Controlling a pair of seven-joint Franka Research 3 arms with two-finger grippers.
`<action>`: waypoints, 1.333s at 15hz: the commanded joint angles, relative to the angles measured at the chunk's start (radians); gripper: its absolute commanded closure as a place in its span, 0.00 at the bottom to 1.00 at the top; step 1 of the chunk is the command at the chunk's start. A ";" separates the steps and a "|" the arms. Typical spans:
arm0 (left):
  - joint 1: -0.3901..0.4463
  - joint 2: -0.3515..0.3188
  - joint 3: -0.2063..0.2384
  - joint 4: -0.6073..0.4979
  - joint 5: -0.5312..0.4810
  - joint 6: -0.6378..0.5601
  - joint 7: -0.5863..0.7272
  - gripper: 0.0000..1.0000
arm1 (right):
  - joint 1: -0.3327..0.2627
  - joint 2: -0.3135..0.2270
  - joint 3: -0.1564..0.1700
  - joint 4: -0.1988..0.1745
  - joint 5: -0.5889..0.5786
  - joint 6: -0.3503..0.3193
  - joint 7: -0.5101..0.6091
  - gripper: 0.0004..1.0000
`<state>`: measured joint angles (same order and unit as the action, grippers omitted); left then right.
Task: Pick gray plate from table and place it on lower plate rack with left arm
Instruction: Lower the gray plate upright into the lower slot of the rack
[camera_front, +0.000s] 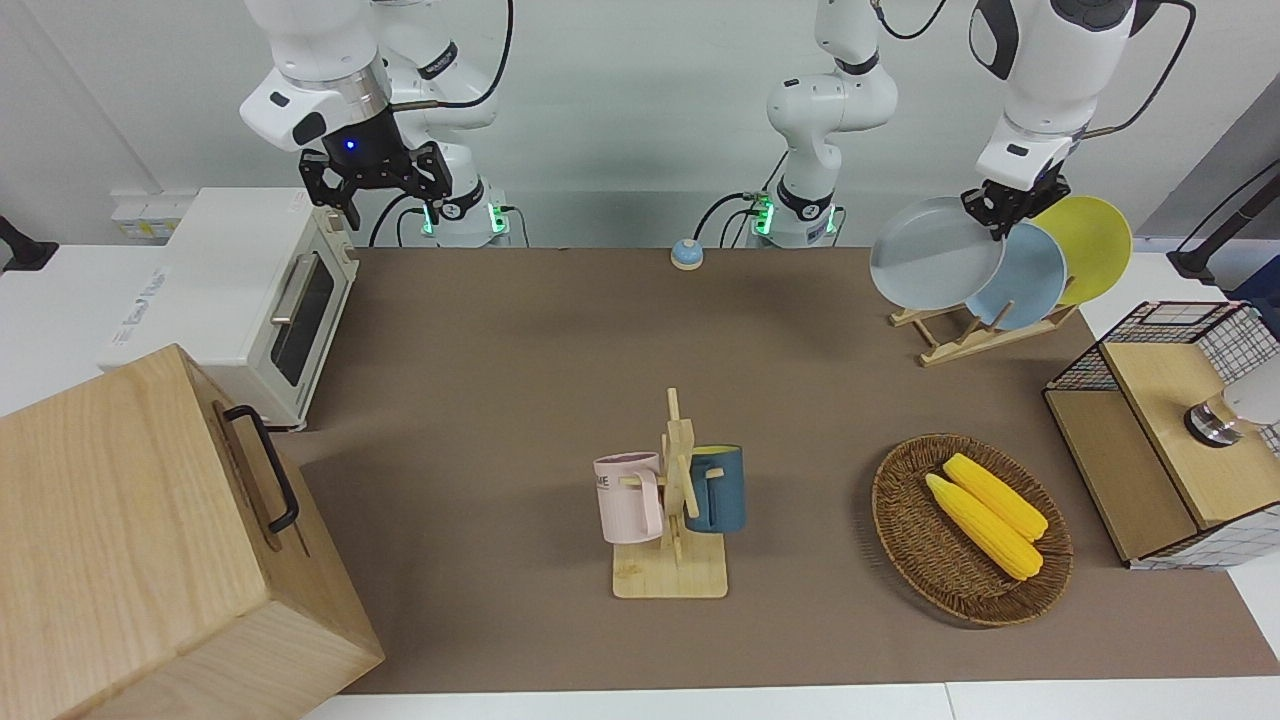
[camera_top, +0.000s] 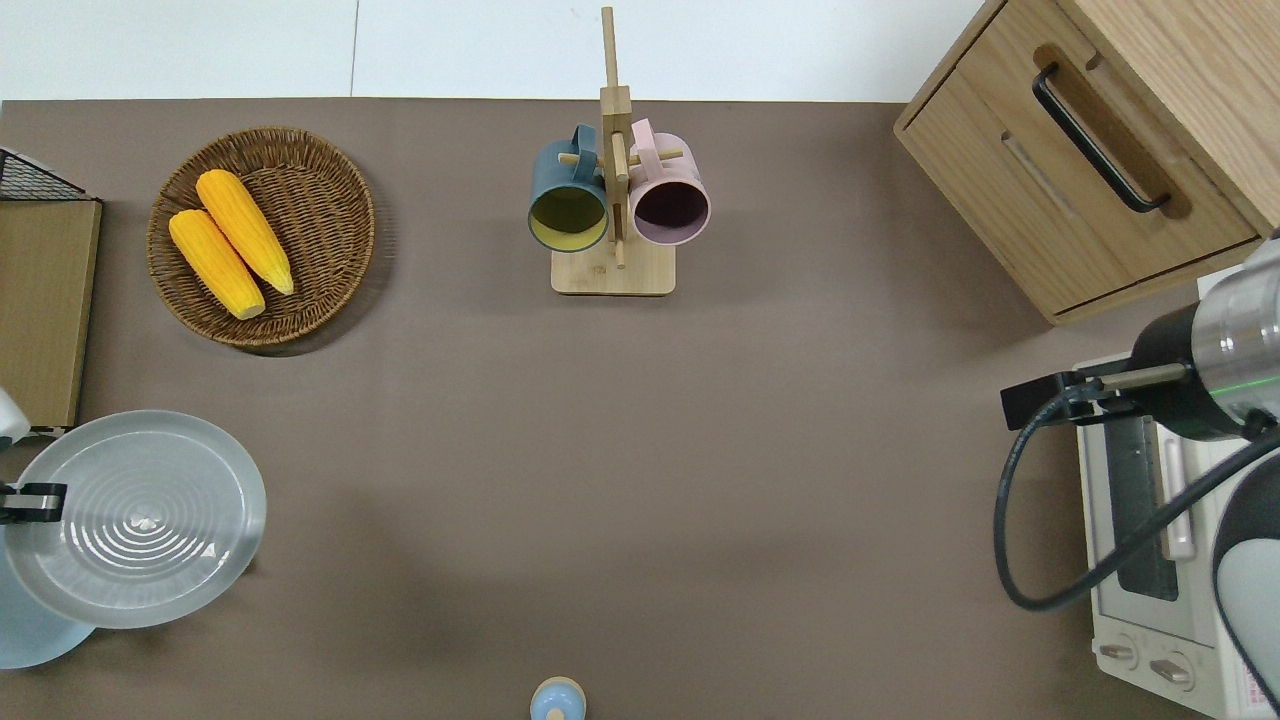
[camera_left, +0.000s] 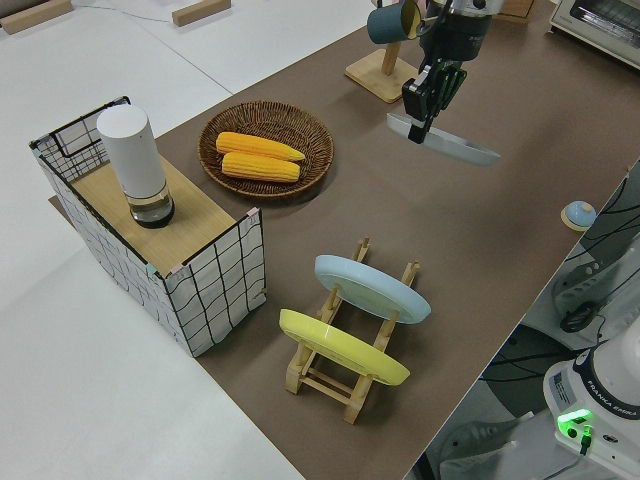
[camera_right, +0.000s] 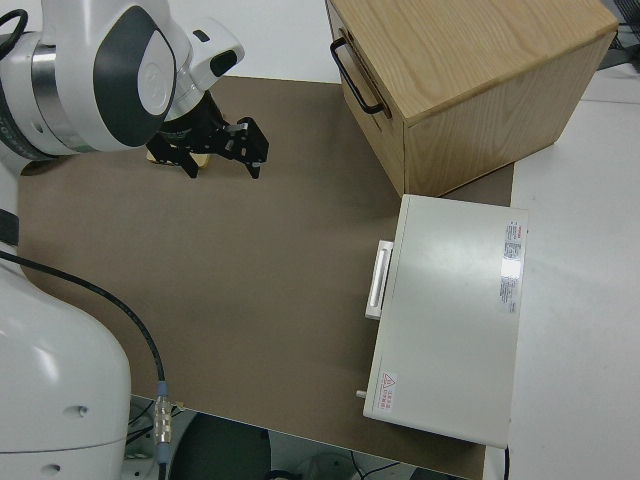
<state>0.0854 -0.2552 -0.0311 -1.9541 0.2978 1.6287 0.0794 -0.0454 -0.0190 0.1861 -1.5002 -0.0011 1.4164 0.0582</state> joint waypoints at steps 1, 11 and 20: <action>-0.004 -0.009 0.000 0.009 0.099 -0.026 -0.006 1.00 | -0.010 -0.002 0.006 0.006 0.010 -0.014 0.000 0.01; -0.022 0.001 -0.029 -0.089 0.355 -0.013 -0.142 1.00 | -0.010 -0.002 0.006 0.006 0.010 -0.014 -0.001 0.01; -0.022 0.005 -0.084 -0.164 0.454 -0.010 -0.315 1.00 | -0.010 -0.002 0.006 0.006 0.010 -0.014 0.000 0.01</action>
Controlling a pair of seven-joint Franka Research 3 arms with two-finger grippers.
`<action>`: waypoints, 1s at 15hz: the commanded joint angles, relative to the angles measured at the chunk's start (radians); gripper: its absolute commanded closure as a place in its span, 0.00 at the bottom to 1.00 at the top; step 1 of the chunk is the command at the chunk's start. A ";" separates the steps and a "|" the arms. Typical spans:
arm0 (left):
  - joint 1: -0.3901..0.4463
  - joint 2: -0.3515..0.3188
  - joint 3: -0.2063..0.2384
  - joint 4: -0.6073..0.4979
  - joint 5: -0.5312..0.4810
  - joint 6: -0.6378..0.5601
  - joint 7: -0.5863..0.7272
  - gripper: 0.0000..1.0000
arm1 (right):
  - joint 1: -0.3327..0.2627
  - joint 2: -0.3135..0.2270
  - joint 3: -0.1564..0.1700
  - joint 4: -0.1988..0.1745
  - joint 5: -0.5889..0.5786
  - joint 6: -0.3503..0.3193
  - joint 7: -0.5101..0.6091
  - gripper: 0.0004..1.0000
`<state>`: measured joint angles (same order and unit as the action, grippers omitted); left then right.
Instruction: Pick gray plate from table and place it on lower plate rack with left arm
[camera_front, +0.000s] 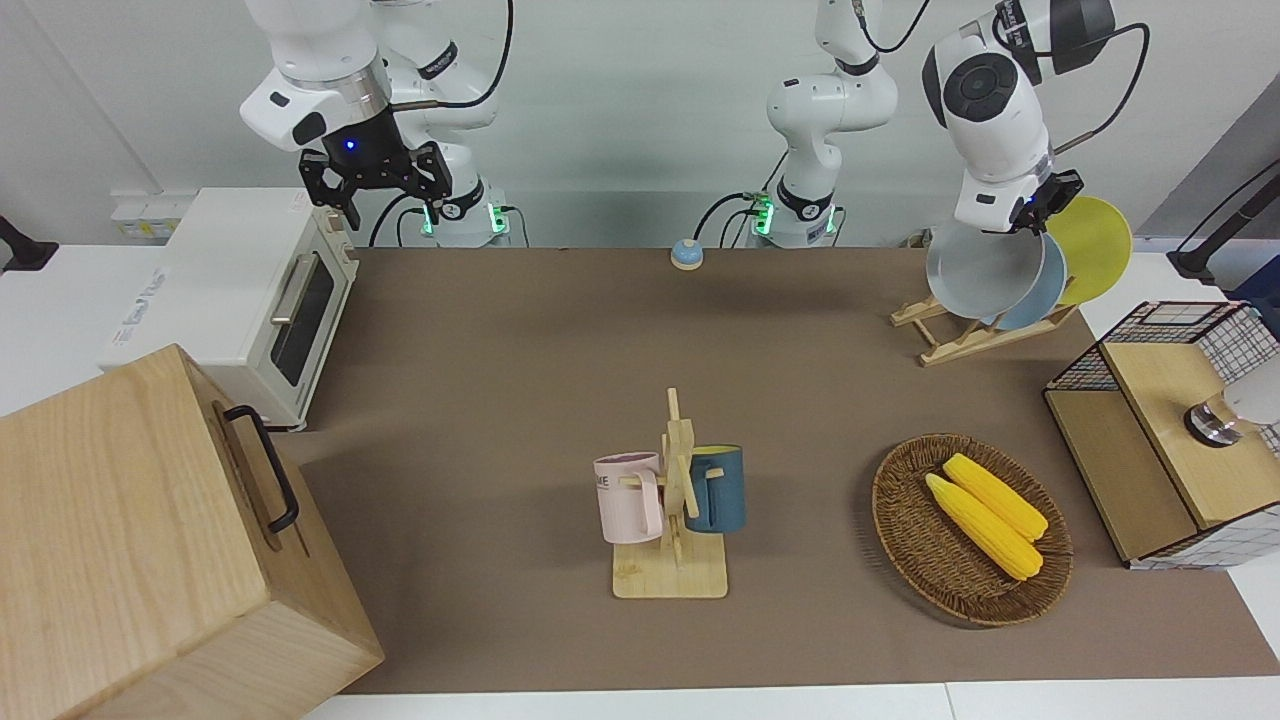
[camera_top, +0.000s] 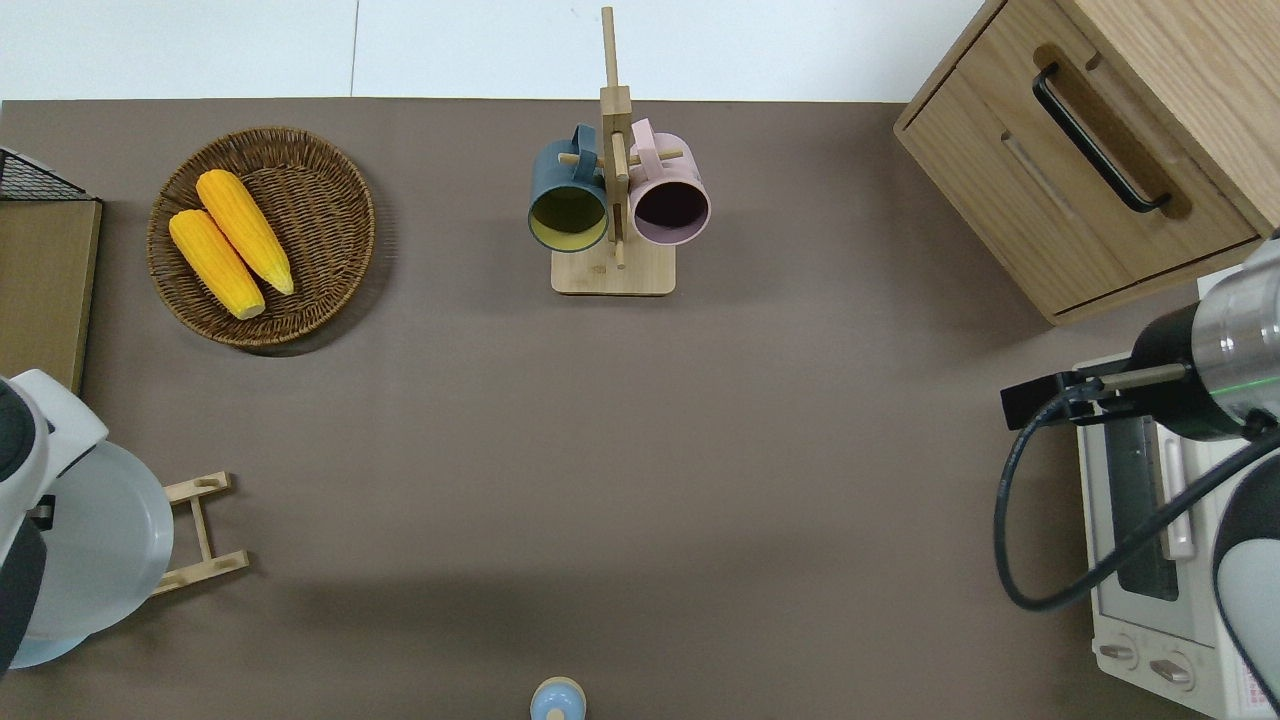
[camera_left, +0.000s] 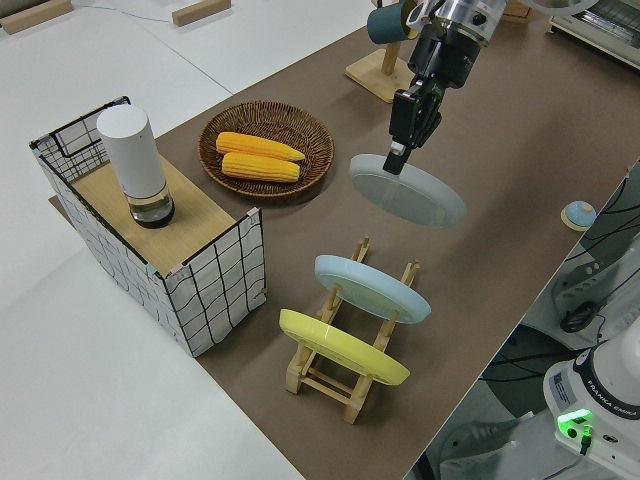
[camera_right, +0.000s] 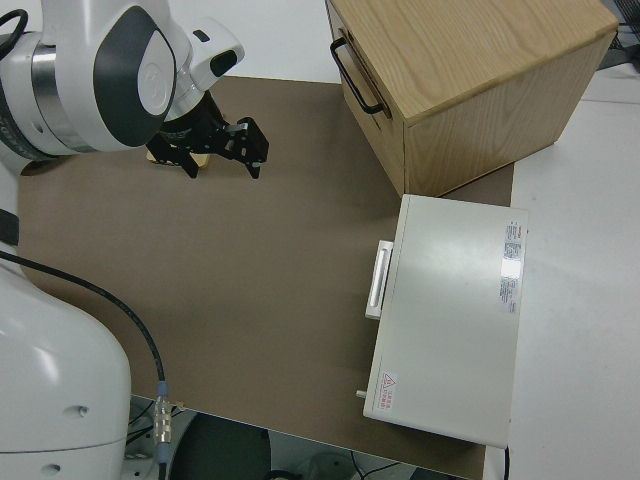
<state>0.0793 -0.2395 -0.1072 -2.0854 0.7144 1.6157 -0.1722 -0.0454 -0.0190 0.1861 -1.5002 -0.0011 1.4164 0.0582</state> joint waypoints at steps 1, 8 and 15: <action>-0.016 -0.011 -0.009 -0.044 0.055 0.003 -0.085 1.00 | -0.010 -0.002 0.006 0.006 0.010 -0.014 0.000 0.01; -0.045 -0.009 -0.028 -0.148 0.151 0.004 -0.297 1.00 | -0.010 -0.002 0.006 0.006 0.010 -0.014 0.000 0.01; -0.072 -0.001 -0.029 -0.196 0.168 0.012 -0.414 1.00 | -0.010 -0.002 0.006 0.006 0.010 -0.014 0.000 0.01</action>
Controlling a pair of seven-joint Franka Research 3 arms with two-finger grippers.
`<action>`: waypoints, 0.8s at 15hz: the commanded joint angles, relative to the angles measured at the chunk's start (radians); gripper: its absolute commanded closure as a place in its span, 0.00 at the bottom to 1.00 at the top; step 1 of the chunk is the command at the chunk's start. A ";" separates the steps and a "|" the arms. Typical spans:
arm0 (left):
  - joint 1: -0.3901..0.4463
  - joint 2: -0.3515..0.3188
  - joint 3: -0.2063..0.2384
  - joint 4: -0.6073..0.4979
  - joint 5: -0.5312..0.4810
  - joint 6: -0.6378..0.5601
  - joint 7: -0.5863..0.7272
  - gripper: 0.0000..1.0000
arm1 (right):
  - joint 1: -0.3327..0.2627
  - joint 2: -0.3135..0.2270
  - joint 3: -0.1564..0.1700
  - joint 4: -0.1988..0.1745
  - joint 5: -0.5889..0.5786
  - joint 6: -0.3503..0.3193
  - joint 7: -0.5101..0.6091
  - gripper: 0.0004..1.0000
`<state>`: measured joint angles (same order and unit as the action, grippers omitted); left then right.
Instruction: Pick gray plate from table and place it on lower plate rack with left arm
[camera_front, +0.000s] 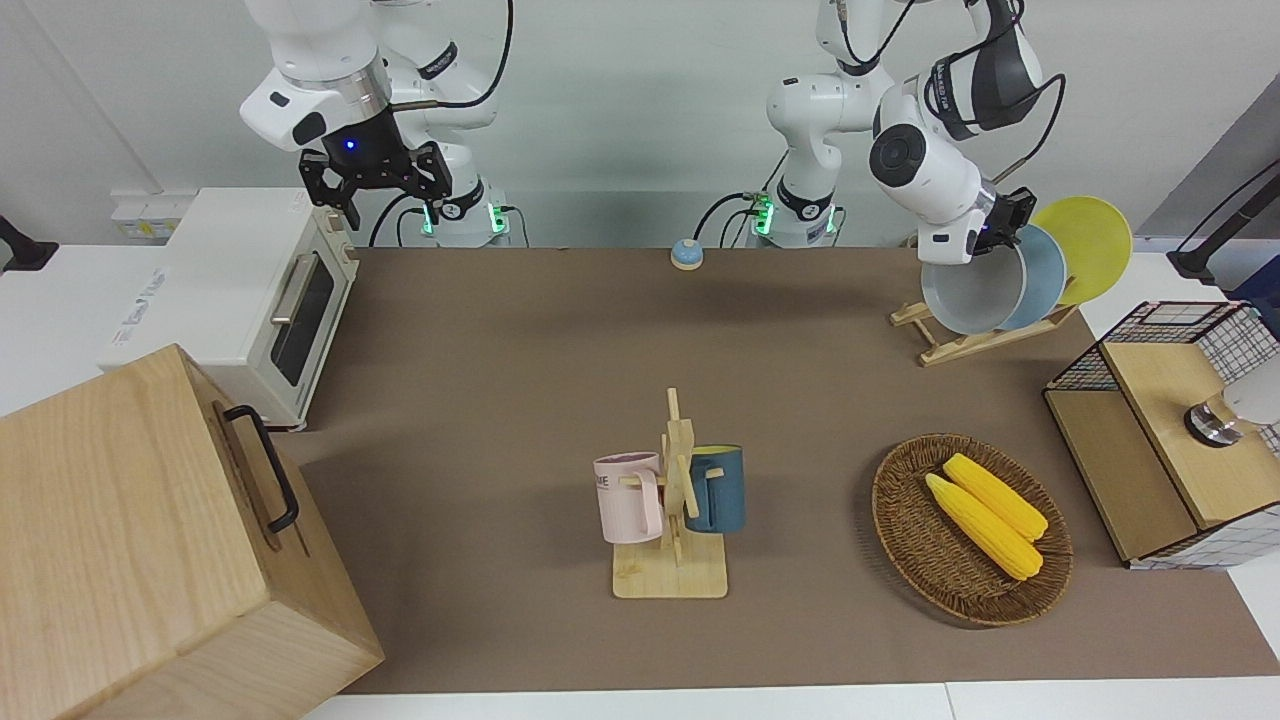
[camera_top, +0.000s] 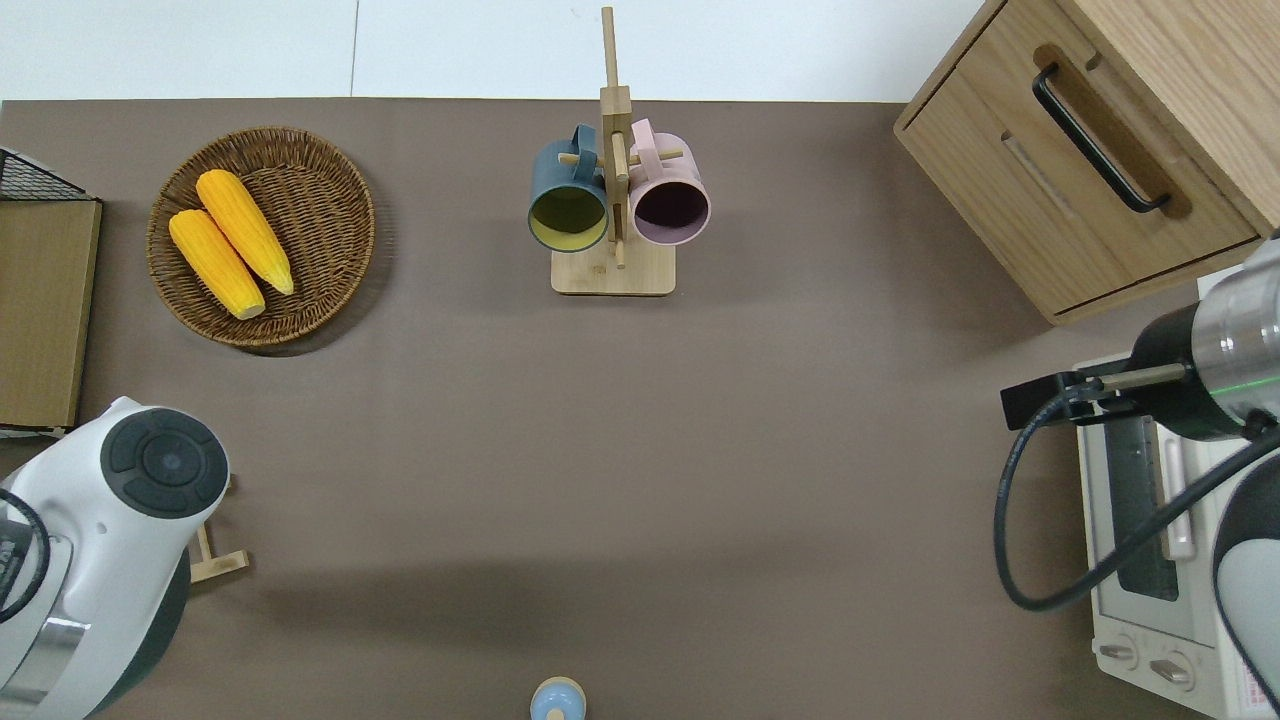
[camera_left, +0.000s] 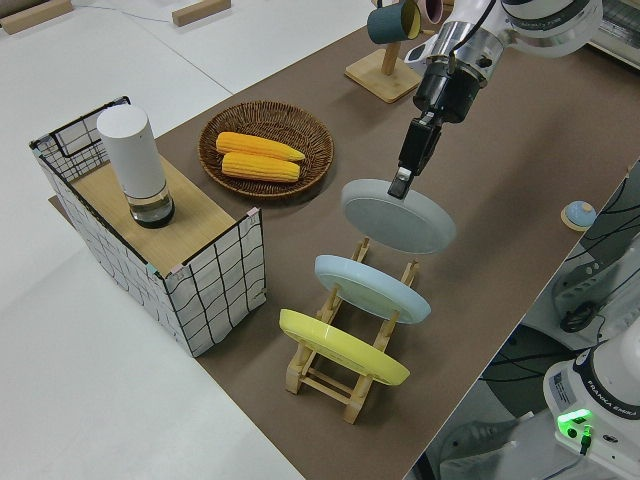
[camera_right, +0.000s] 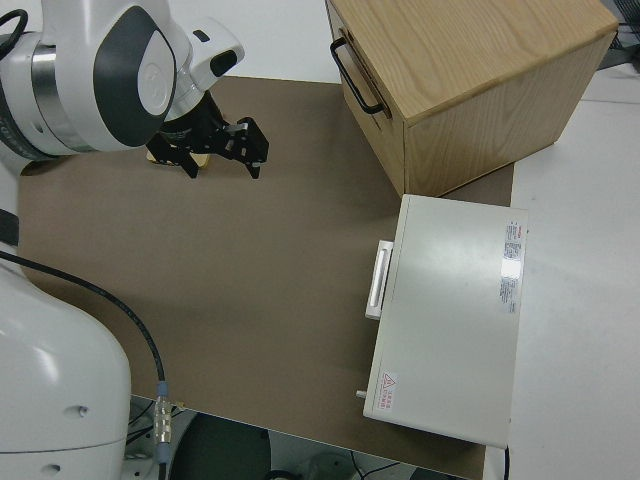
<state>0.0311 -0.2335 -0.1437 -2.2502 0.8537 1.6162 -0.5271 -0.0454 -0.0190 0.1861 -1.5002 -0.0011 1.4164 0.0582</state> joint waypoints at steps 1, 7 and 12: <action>-0.028 0.008 0.007 -0.034 0.030 0.011 -0.085 1.00 | -0.010 -0.002 0.006 0.006 0.010 -0.014 0.000 0.01; -0.056 0.040 0.006 -0.083 0.084 0.010 -0.195 1.00 | -0.010 -0.002 0.006 0.006 0.010 -0.014 0.000 0.01; -0.071 0.074 0.004 -0.091 0.084 0.011 -0.255 1.00 | -0.010 -0.002 0.006 0.006 0.010 -0.014 -0.001 0.01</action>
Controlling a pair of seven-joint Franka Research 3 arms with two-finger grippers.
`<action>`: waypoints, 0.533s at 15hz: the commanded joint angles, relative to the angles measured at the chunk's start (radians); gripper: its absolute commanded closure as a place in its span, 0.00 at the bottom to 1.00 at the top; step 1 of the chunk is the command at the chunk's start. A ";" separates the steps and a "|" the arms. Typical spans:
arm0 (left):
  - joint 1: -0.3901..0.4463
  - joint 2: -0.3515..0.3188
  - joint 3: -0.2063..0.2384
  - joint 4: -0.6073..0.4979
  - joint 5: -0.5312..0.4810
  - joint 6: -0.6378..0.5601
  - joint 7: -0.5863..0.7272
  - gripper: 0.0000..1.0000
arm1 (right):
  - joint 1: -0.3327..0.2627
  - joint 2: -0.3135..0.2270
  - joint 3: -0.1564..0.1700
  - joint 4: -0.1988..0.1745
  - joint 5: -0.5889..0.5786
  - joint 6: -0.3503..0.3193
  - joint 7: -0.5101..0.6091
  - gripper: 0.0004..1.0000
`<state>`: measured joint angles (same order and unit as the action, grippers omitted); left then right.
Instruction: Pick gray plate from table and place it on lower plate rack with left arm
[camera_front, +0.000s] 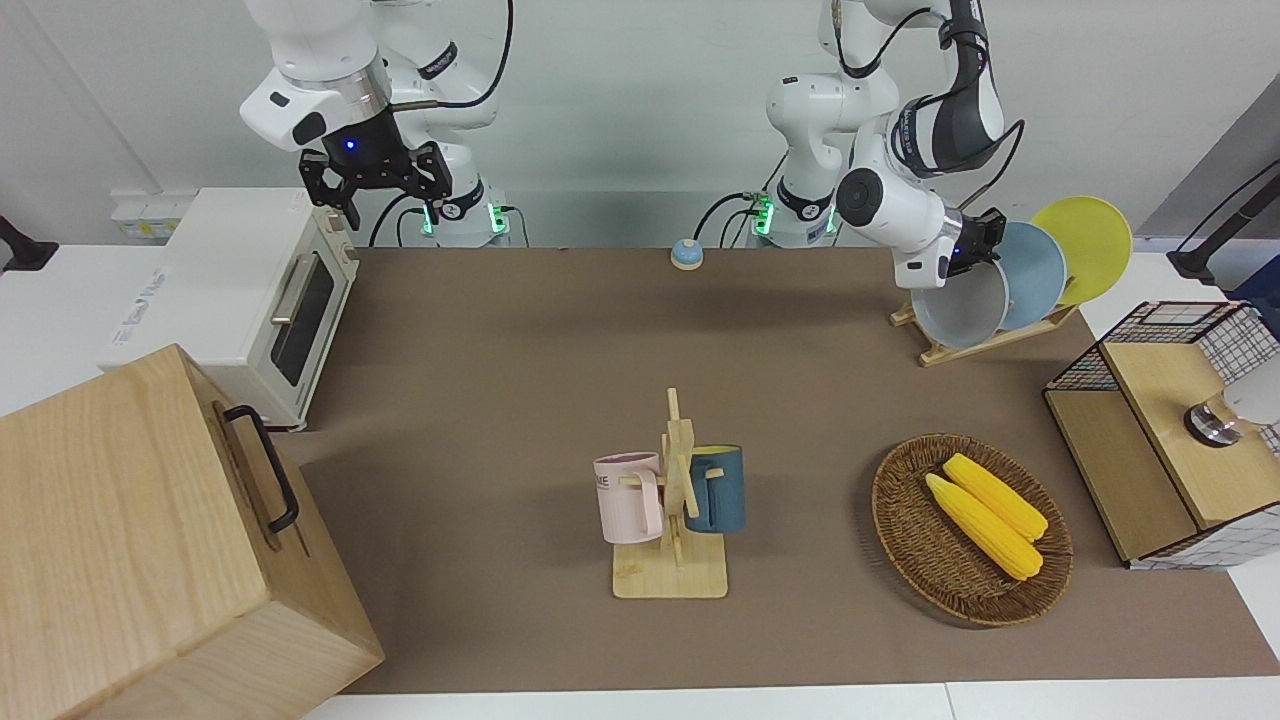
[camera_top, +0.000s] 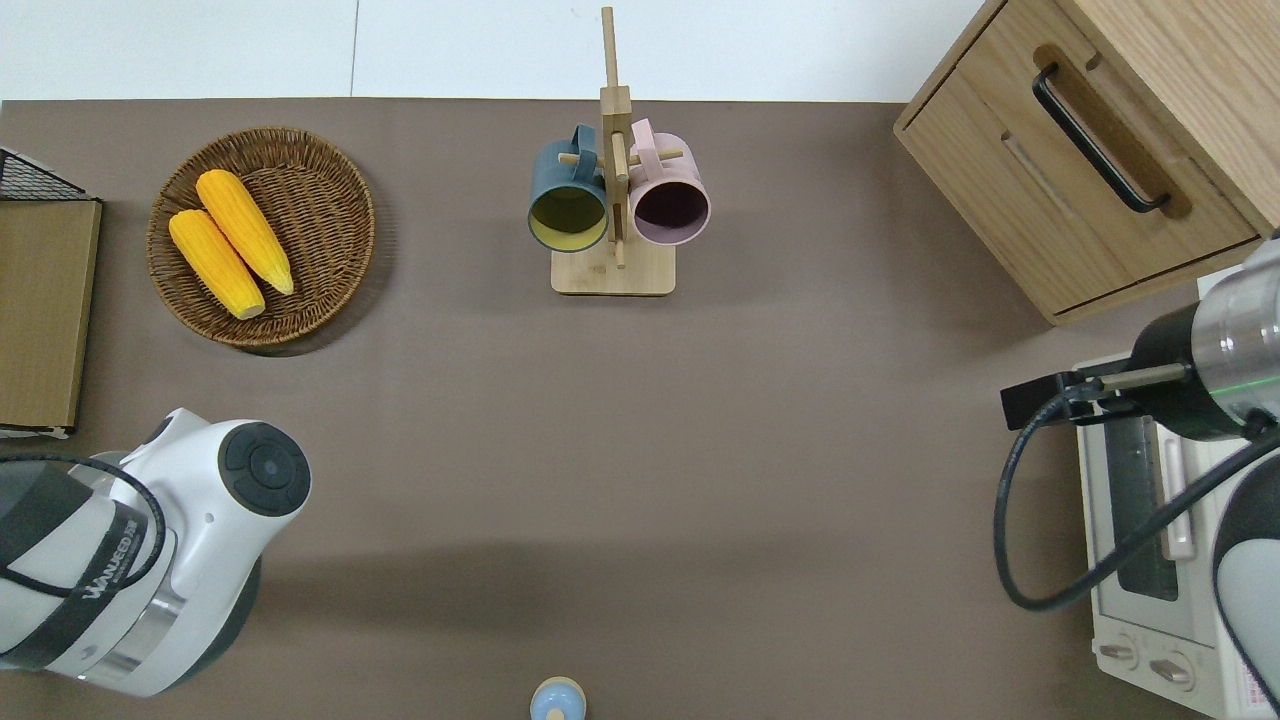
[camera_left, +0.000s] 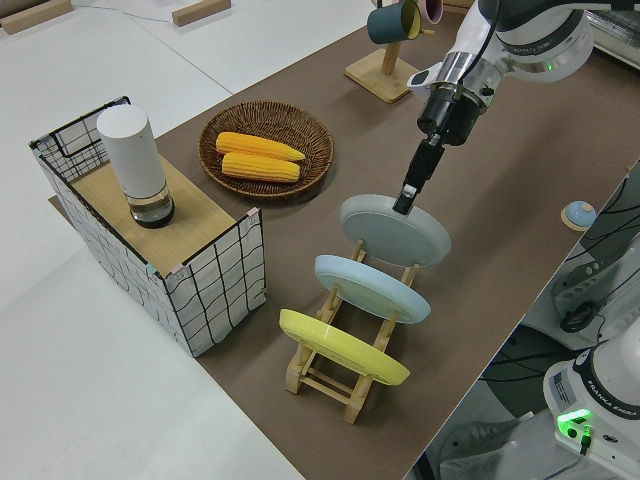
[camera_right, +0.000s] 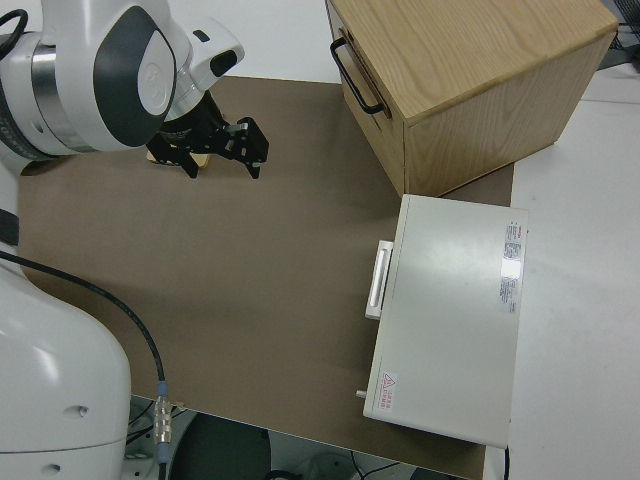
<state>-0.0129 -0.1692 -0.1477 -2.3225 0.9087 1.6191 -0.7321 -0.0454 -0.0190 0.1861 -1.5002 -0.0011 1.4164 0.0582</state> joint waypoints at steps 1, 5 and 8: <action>-0.029 0.016 0.008 -0.020 0.029 0.008 -0.056 1.00 | -0.010 -0.002 0.006 0.006 0.010 -0.014 0.000 0.01; -0.033 0.034 0.008 -0.021 0.029 0.007 -0.055 1.00 | -0.010 -0.002 0.006 0.006 0.010 -0.014 0.000 0.01; -0.033 0.046 0.008 -0.021 0.029 0.007 -0.046 0.68 | -0.010 -0.002 0.006 0.006 0.010 -0.014 0.000 0.01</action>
<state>-0.0313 -0.1350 -0.1490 -2.3281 0.9134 1.6185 -0.7625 -0.0454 -0.0190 0.1861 -1.5002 -0.0011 1.4164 0.0582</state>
